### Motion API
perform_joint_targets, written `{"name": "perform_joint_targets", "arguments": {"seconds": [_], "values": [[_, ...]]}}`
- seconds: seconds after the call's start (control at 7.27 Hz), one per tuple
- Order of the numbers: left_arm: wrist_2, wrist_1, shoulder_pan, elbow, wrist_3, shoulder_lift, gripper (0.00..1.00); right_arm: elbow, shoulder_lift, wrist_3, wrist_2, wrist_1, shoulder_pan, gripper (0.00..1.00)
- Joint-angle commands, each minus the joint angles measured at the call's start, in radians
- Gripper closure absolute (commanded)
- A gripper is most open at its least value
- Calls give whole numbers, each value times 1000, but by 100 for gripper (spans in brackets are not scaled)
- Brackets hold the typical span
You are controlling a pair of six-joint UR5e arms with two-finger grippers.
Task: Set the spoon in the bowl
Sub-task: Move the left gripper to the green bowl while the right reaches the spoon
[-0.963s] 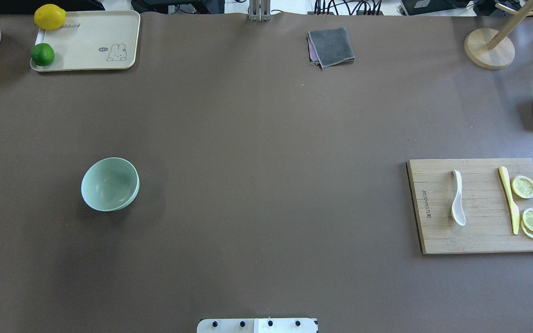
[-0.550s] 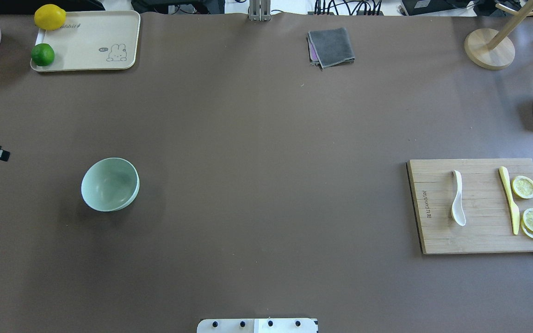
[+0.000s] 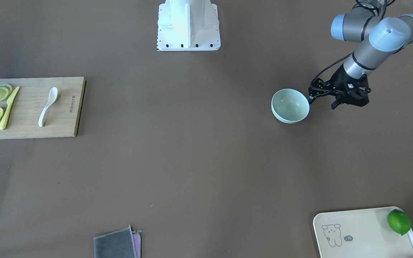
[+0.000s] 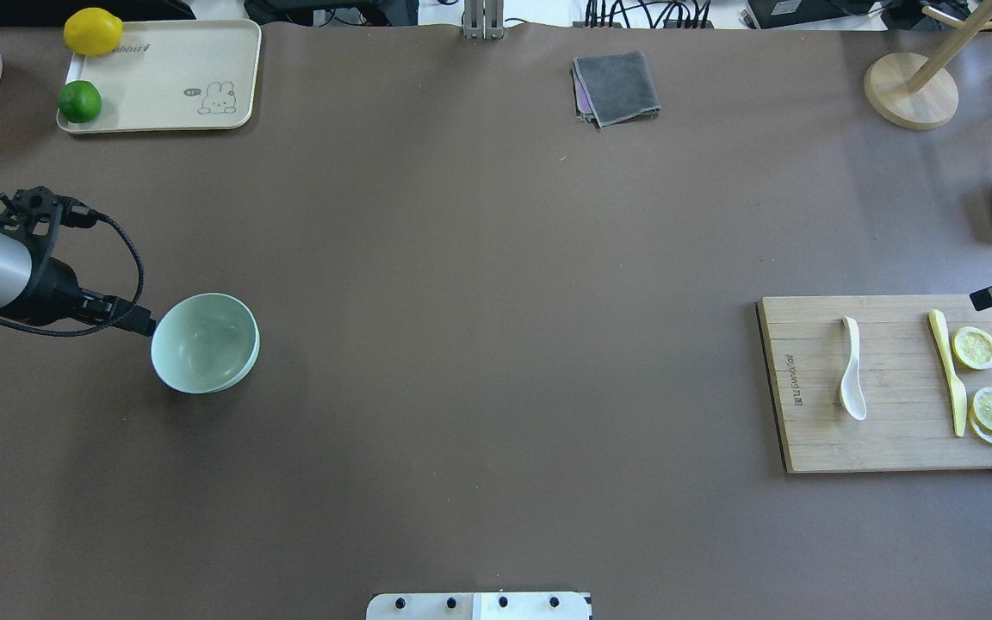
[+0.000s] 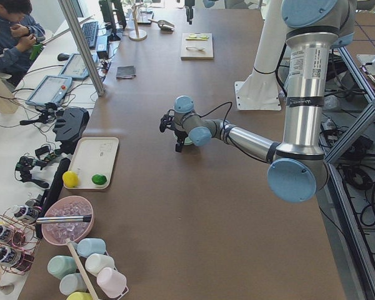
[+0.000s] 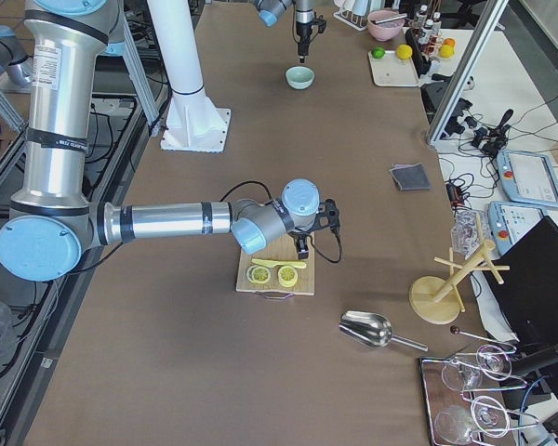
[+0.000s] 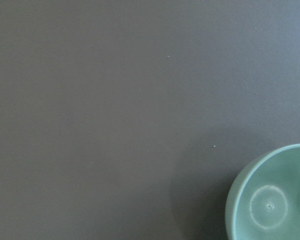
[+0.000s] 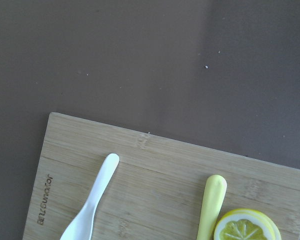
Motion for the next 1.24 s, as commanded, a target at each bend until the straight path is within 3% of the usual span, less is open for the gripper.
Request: {"name": "perform_joint_targets", "arguments": {"seconds": [0.0, 0.28, 0.69, 0.83, 1.1], "values": [[7, 1, 62, 49, -39, -53, 24, 2, -1, 8, -7, 26, -39, 1], [1, 1, 65, 46, -34, -45, 100, 2, -1, 10, -15, 28, -45, 1], [-9, 5, 65, 45, -39, -56, 100, 2, 1, 58, -18, 28, -51, 1], [-9, 20, 65, 37, -65, -86, 100, 34, 5, 205, -52, 40, -85, 2], [-1, 232, 90, -3, -292, -292, 100, 68, 1, 374, -151, 40, -189, 6]]}}
